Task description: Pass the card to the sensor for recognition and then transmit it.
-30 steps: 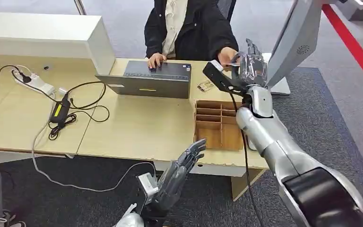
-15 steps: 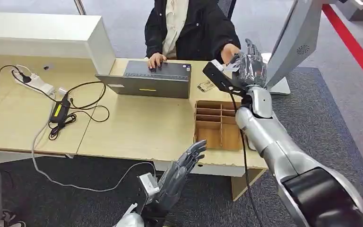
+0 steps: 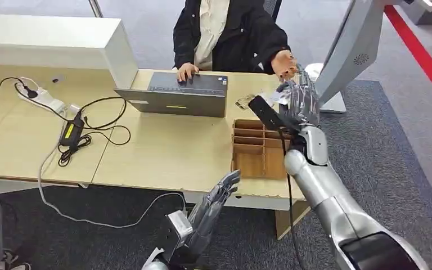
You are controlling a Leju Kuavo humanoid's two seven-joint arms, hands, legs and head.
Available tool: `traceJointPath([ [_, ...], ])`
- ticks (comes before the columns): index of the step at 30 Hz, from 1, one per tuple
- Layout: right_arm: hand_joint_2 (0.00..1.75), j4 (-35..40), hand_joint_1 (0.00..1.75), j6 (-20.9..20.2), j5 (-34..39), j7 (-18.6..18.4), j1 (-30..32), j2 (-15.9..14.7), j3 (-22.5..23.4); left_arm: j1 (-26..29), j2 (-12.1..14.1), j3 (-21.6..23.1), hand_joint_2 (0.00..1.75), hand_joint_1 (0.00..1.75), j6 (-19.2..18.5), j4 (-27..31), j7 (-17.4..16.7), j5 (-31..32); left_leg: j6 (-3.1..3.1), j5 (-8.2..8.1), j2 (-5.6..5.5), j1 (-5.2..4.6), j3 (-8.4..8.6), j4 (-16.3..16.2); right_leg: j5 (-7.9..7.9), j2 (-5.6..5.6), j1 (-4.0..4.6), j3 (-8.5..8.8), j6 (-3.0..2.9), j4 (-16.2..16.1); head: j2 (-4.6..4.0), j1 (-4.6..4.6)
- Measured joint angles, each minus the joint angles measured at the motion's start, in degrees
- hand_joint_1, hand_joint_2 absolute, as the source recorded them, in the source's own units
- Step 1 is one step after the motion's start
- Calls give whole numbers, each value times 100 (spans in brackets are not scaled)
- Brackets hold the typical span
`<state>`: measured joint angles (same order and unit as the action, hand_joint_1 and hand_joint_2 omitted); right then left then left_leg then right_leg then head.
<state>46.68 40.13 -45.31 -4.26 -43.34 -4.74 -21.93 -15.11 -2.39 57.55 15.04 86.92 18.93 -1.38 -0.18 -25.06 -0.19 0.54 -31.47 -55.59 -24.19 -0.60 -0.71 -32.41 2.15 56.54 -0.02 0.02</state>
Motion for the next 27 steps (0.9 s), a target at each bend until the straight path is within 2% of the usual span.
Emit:
traceJointPath([
  [5,175,743,175,0,81,-74,709,-378,682,128,156,-83,0,0,-2,181,-70,2,4,-3,-3,-2,-1,-1,0,0,-2,0,1,0,0,-2],
  [11,175,1382,175,0,-57,-409,1205,-675,1246,218,265,-118,0,0,24,361,-144,50,5,-2,0,-3,3,-1,1,2,-4,-1,0,0,0,-4],
  [18,175,1725,175,-2,74,-334,1641,-888,1782,352,370,-136,0,0,30,534,-214,122,5,-3,1,-3,0,1,1,4,-4,-1,1,1,0,-2],
  [22,175,1712,175,-7,44,-343,1696,-931,1885,403,409,-147,0,0,31,601,-232,177,5,-3,2,-3,-1,1,1,4,-4,-1,1,1,0,-2],
  [27,175,1463,175,-157,-72,-793,1673,-947,1638,414,418,-149,0,0,29,645,-232,177,5,-2,-1,-2,-2,2,1,3,-3,0,1,2,0,-2],
])
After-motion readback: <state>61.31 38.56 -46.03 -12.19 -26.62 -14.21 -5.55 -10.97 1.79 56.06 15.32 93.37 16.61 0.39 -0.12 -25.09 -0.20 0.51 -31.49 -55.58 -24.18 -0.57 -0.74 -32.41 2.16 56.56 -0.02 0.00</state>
